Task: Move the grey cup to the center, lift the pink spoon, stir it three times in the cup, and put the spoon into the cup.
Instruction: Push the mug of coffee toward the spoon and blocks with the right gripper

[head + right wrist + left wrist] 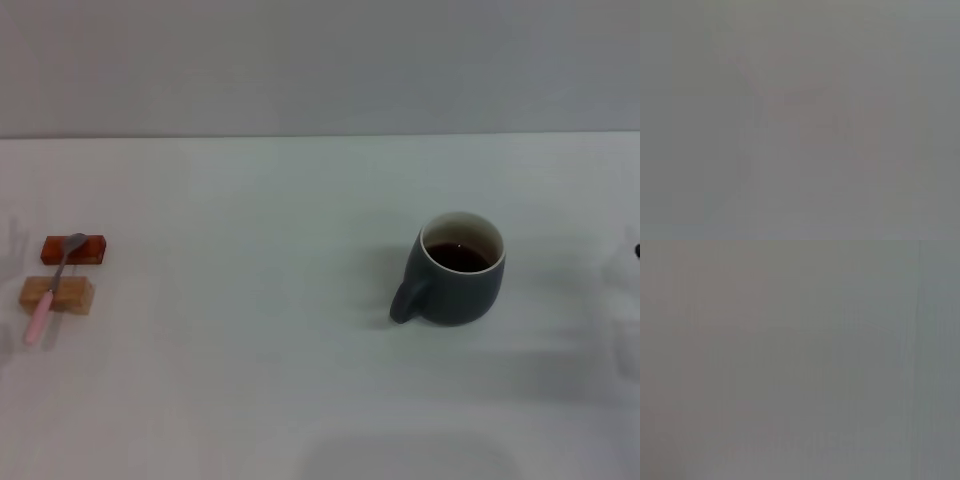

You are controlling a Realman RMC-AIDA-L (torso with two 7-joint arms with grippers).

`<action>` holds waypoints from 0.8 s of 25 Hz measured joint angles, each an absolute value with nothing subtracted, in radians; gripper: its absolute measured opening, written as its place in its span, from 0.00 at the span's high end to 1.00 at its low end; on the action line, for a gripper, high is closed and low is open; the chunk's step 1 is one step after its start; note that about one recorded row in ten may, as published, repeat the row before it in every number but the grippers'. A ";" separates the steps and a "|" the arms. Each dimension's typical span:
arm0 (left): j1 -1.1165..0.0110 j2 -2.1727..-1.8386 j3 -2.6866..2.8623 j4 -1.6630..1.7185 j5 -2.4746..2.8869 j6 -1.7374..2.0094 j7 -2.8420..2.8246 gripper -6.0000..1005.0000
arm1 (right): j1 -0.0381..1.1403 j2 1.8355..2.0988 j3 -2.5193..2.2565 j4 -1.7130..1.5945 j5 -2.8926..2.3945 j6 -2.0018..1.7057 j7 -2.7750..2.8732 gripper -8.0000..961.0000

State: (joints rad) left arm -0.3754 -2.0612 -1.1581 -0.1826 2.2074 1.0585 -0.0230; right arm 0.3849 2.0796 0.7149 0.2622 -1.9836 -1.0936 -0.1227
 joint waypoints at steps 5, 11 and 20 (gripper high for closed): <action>-0.373 -2.062 -1.158 -0.184 2.207 1.058 -0.023 0.19 | 0.384 2.082 0.676 0.277 -1.984 -1.094 -0.123 0.99; -0.373 -2.062 -1.158 -0.186 2.207 1.058 -0.023 0.19 | 0.381 2.081 0.592 0.287 -1.985 -1.094 -0.067 0.99; -0.370 -2.062 -1.158 -0.186 2.207 1.058 -0.023 0.19 | 0.391 2.077 0.531 0.280 -1.985 -1.080 -0.045 0.99</action>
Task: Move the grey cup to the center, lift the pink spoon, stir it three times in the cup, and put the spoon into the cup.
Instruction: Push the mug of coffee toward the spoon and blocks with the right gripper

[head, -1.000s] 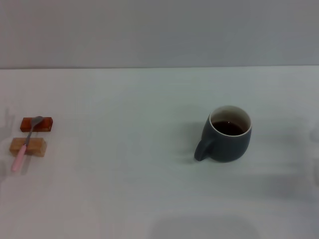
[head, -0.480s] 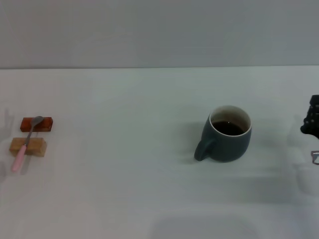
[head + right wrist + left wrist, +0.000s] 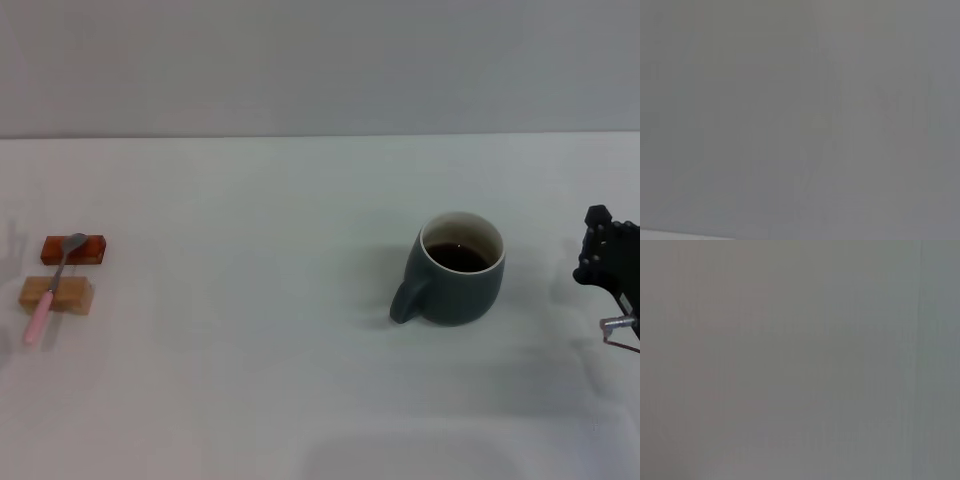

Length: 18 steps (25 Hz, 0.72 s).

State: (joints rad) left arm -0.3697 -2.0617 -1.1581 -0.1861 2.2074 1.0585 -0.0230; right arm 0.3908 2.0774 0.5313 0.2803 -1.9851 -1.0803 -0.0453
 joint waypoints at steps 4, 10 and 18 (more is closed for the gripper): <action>-0.368 -2.062 -1.158 -0.187 2.207 1.060 -0.023 0.19 | 0.408 2.073 0.509 0.280 -1.985 -1.049 -0.044 0.99; -0.368 -2.062 -1.158 -0.190 2.207 1.063 -0.023 0.19 | 0.438 2.070 0.484 0.277 -1.987 -0.995 -0.043 0.99; -0.369 -2.062 -1.161 -0.192 2.207 1.064 -0.023 0.19 | 0.486 2.069 0.475 0.233 -2.083 -0.951 0.050 0.99</action>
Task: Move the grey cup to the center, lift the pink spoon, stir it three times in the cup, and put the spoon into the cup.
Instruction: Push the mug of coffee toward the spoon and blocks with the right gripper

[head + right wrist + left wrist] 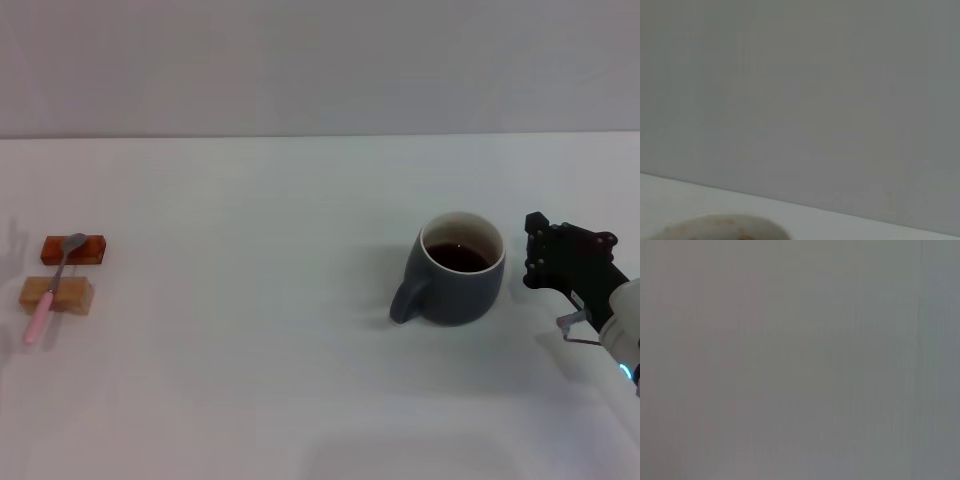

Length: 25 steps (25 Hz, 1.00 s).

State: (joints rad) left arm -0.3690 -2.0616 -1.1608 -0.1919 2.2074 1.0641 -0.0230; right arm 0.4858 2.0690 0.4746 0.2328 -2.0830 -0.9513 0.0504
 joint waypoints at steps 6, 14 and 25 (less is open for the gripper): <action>-0.371 -2.063 -1.164 -0.192 2.207 1.065 -0.023 0.19 | 0.501 2.068 0.442 0.227 -2.092 -0.950 0.063 0.99; -0.373 -2.063 -1.164 -0.192 2.205 1.063 -0.023 0.19 | 0.523 2.070 0.390 0.234 -2.092 -0.925 0.068 0.99; -0.368 -2.063 -1.164 -0.192 2.204 1.063 -0.023 0.19 | 0.545 2.070 0.354 0.263 -2.108 -0.899 0.074 0.99</action>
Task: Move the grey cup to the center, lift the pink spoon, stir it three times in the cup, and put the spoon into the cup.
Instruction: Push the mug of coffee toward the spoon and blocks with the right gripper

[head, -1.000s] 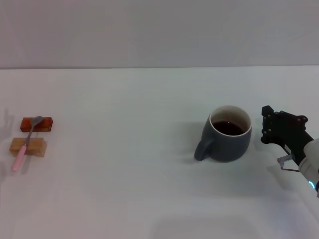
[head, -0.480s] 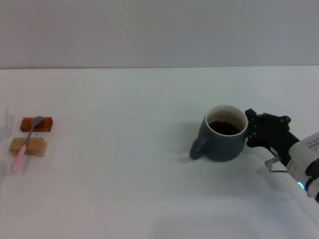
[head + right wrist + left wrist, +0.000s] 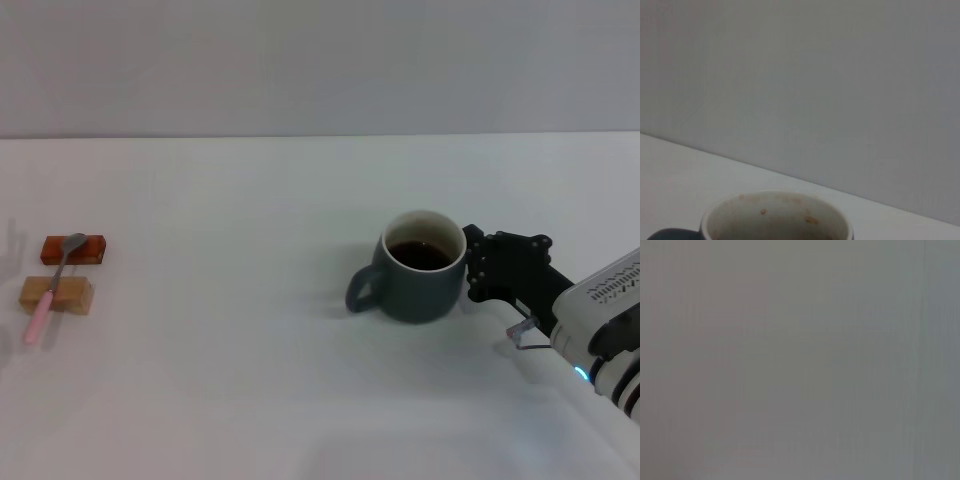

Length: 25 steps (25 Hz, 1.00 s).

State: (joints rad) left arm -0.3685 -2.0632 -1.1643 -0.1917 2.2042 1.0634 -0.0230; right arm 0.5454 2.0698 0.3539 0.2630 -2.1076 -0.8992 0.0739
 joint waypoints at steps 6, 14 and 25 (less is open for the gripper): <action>-0.367 -2.063 -1.160 -0.192 2.205 1.064 -0.029 0.19 | 0.558 2.069 0.358 0.284 -2.130 -0.877 0.075 0.99; -0.367 -2.065 -1.158 -0.192 2.207 1.065 -0.031 0.19 | 0.578 2.069 0.366 0.306 -2.143 -0.842 0.076 0.99; -0.355 -2.065 -1.142 -0.193 2.207 1.059 -0.037 0.19 | 0.625 2.070 0.382 0.335 -2.141 -0.782 0.099 0.99</action>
State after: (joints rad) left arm -0.3546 -2.0648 -1.1422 -0.1927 2.2074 1.0593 -0.0372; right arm 0.6251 2.0698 0.3824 0.3351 -2.1410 -0.7818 0.0991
